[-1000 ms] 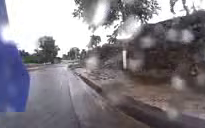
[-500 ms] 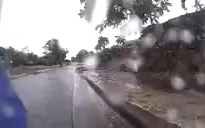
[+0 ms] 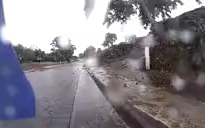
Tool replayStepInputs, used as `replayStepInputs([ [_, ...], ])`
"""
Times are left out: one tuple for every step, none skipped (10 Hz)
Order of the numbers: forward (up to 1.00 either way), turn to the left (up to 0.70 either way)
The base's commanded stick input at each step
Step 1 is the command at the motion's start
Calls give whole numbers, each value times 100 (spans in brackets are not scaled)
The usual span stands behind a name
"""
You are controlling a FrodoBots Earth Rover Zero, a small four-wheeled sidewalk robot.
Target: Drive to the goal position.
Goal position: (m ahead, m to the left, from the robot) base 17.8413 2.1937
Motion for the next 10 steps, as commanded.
replayStepInputs([
  [0,0],
  [0,45],
  [0,45],
  [0,45],
  [0,45],
  [0,45],
  [0,45],
  [0,45],
  [0,45],
  [0,45],
])
